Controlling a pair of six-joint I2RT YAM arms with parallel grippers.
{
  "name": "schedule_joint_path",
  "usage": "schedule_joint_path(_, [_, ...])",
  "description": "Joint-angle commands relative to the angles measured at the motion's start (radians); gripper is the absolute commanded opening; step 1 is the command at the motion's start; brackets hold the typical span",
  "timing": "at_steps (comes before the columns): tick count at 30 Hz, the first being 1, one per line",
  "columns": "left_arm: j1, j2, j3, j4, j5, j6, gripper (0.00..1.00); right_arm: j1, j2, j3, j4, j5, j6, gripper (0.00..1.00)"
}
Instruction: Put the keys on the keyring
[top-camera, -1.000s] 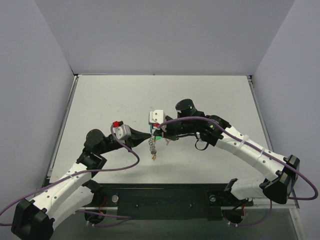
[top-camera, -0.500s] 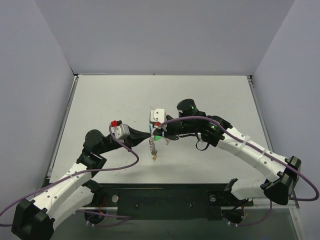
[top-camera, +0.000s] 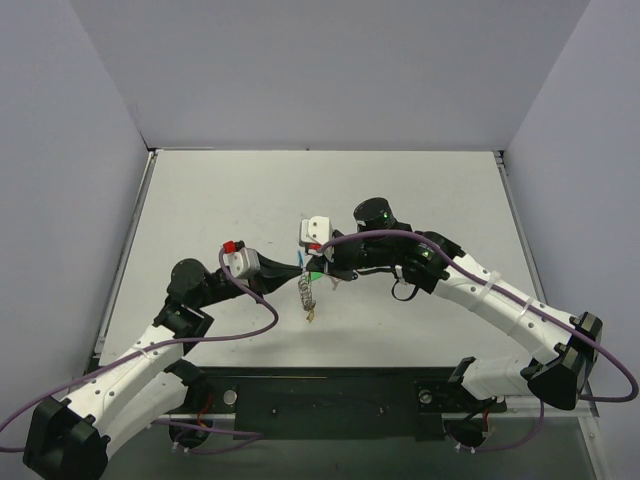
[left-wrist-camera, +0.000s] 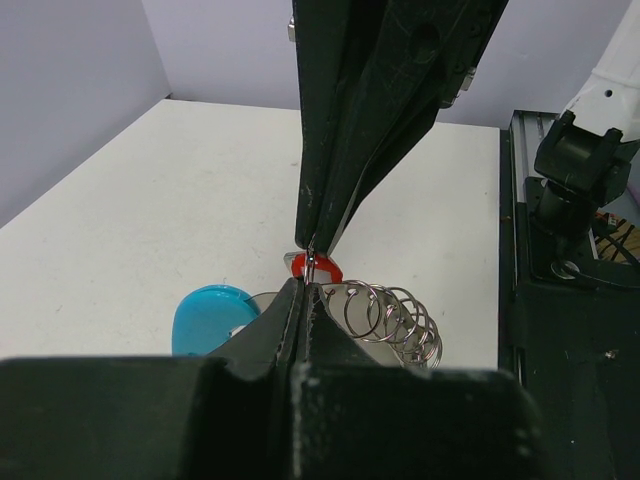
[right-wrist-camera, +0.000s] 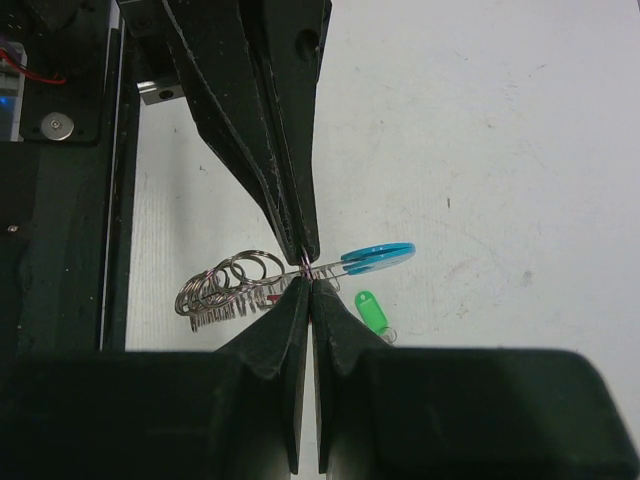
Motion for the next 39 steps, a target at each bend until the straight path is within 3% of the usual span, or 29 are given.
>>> schedule_joint_path(1, [-0.003,0.002,0.035,0.068,0.023,0.007,0.00,0.004,-0.017,0.001,0.082,-0.076,0.028,0.00])
schedule_joint_path(39, [-0.009,0.009,0.043,0.050,0.029,0.018,0.00,0.013,-0.014,-0.016,0.096,-0.090,0.042,0.00])
